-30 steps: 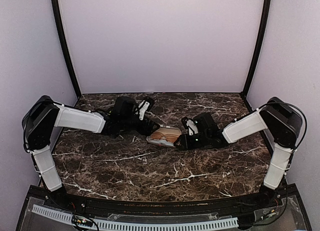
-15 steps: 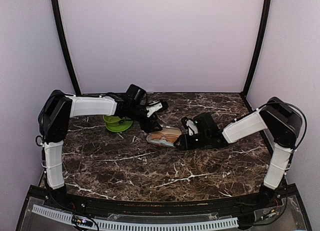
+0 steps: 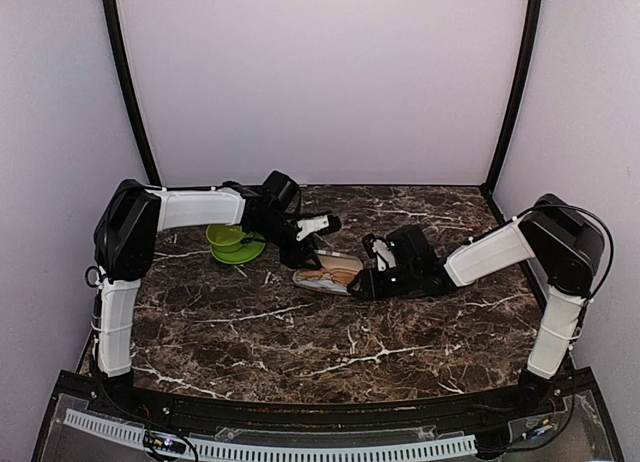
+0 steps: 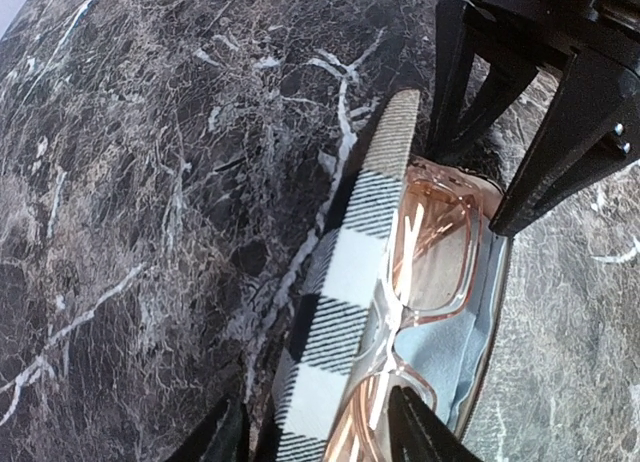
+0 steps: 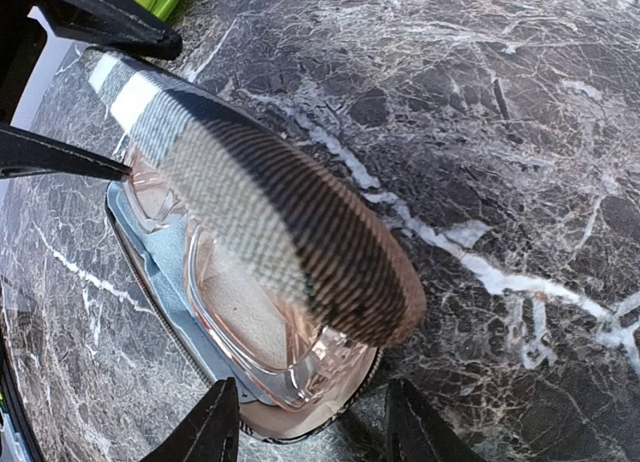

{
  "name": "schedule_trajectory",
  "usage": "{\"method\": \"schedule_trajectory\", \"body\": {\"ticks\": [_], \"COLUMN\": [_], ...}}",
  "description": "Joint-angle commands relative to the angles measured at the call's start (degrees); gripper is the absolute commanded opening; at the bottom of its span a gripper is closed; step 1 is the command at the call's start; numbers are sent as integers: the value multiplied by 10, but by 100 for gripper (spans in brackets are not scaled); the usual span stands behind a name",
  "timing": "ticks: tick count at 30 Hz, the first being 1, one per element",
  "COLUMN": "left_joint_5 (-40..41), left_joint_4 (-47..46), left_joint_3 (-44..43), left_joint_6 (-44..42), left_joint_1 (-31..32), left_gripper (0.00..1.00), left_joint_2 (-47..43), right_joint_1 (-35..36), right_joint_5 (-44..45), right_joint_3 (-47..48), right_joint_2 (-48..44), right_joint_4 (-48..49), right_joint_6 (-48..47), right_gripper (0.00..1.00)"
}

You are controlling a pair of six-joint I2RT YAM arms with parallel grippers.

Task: Organize the sunglasses
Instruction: Close the case with sunglasses at the center of the board.

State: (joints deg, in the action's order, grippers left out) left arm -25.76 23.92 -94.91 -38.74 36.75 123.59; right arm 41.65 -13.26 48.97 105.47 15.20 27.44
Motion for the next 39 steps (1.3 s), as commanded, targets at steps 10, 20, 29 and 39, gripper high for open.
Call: {"method": "schedule_trajectory", "body": {"ticks": [10, 20, 29, 39], "left_joint_5": [-25, -23, -22, -11], "left_joint_4": [29, -2, -28, -39], "left_joint_3": [-16, 23, 61, 69], "left_joint_6": [13, 31, 51, 65], "left_joint_1": [-4, -3, 2, 10], "left_gripper": [42, 39, 38, 43], "left_joint_2": [-9, -29, -45, -55], "right_joint_1": [7, 2, -3, -9], "right_joint_5": [-9, -24, -23, -26], "right_joint_3": [21, 25, 18, 5], "right_joint_2": [-2, -3, -6, -11], "right_joint_4": [-2, -2, -4, 1], "right_joint_6": [-7, 16, 30, 33], "right_gripper": [52, 52, 54, 56]}}
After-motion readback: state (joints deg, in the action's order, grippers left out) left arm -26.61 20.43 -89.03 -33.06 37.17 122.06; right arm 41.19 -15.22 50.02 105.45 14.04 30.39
